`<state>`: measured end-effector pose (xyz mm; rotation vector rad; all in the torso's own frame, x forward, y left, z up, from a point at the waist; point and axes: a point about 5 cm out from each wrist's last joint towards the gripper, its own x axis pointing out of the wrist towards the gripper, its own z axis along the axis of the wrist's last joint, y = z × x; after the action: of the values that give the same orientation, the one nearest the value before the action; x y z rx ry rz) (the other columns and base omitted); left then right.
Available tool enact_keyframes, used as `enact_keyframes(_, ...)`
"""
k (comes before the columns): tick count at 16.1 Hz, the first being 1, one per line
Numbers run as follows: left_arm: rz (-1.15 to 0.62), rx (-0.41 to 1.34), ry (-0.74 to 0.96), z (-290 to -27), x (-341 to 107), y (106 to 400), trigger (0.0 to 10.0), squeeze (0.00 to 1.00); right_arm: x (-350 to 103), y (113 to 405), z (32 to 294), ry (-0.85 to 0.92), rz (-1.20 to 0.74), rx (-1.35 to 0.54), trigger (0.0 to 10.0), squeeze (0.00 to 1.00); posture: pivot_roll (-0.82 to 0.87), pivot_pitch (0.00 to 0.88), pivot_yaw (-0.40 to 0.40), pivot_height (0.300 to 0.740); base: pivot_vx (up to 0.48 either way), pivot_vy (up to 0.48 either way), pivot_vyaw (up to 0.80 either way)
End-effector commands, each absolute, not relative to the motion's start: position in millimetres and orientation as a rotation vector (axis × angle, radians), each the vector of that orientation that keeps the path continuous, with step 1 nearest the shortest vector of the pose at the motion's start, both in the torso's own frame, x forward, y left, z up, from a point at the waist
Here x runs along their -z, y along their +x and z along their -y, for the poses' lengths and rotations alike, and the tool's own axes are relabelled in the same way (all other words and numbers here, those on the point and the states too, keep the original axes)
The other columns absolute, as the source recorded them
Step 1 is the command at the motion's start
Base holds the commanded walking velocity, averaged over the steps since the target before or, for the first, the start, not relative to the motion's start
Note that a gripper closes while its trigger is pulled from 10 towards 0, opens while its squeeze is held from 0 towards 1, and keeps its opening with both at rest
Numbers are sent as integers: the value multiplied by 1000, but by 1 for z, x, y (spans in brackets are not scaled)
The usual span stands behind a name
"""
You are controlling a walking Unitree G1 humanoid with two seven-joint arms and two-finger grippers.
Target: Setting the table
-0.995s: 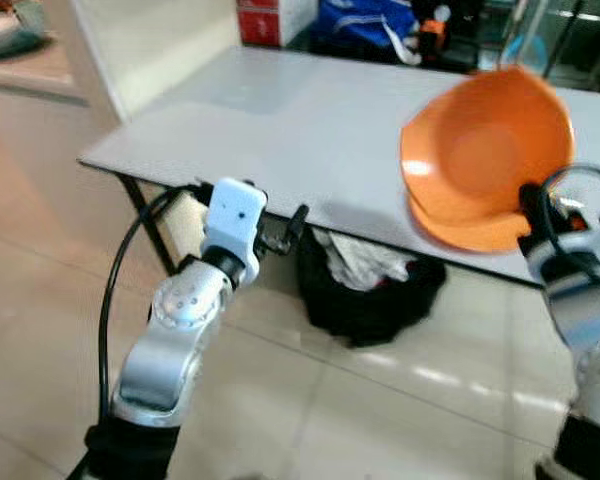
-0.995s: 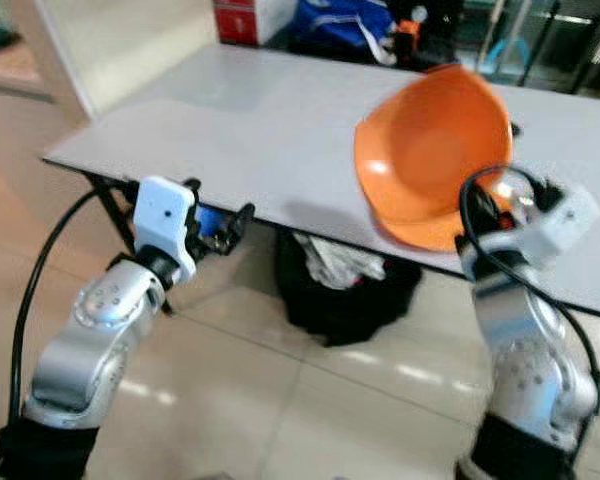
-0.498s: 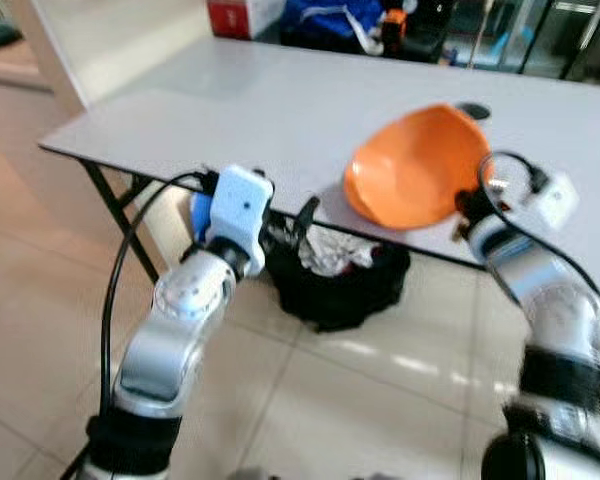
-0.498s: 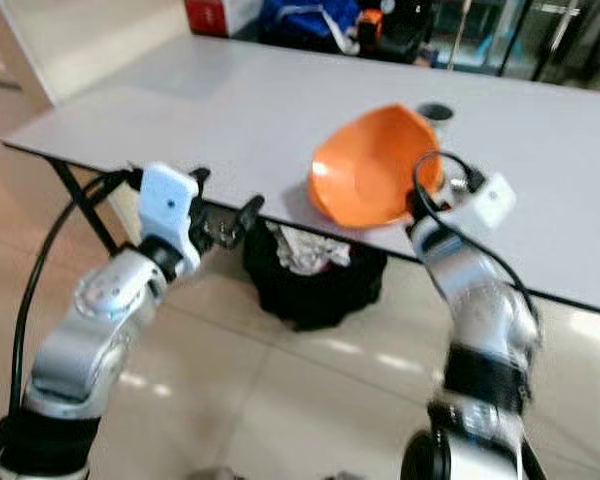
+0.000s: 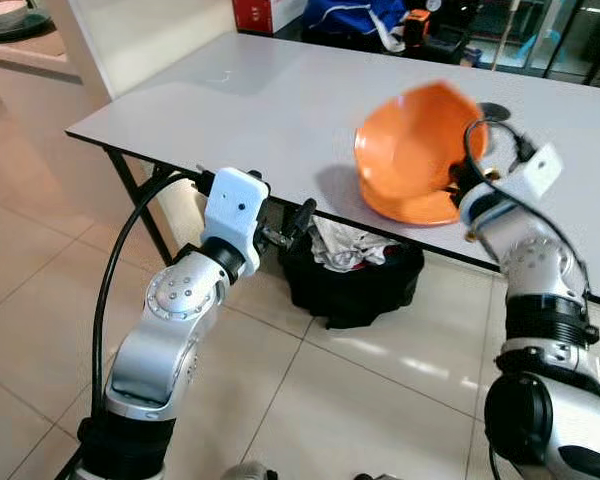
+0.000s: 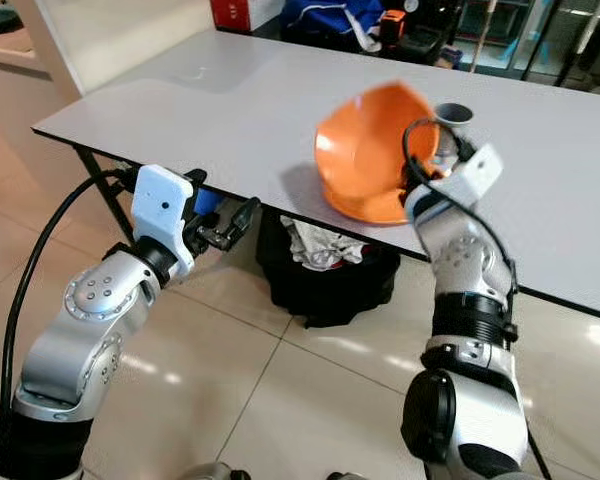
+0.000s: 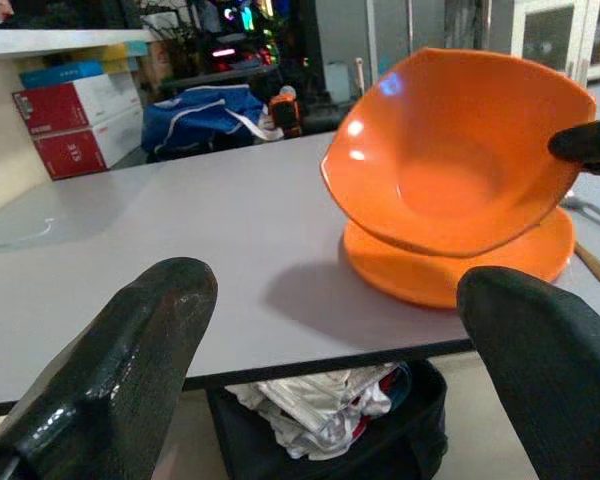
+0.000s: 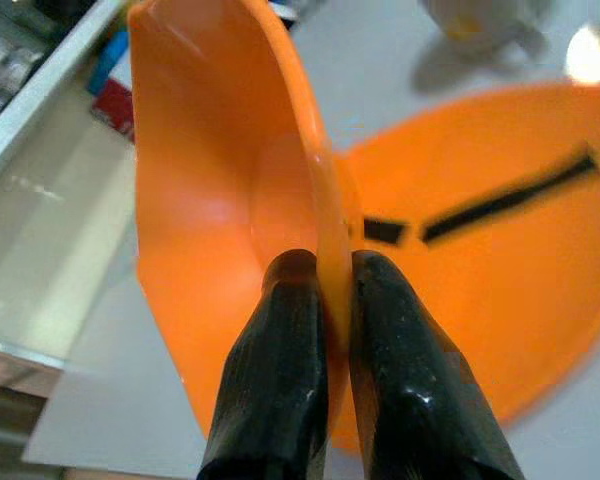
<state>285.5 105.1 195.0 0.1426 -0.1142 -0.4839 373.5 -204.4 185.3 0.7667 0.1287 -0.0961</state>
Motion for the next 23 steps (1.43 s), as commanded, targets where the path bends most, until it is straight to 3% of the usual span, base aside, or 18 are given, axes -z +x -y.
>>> enact_keyframes(1,158,483,135,-105,-203,285,10000,0,-203,370,202,646,-40,45,10000,0,37,23,30,740,0,0,0)
enact_keyframes(5,171,480,130,-105,-206,287,10000,0,-199,338,183,645,-23,-84,10000,0,31,23,31,740,234,0,-555)
enact_keyframes(11,169,491,129,-108,-204,286,10000,0,-189,310,182,687,-79,-120,10000,0,28,25,34,740,327,0,-102)
enact_keyframes(19,157,508,130,-106,-202,285,10000,0,-193,308,188,701,-68,-75,10000,0,27,24,34,740,322,0,0)
enact_keyframes(23,132,524,140,-104,-197,284,10000,0,-193,311,200,702,-65,-9,10000,0,21,26,35,740,0,0,0)
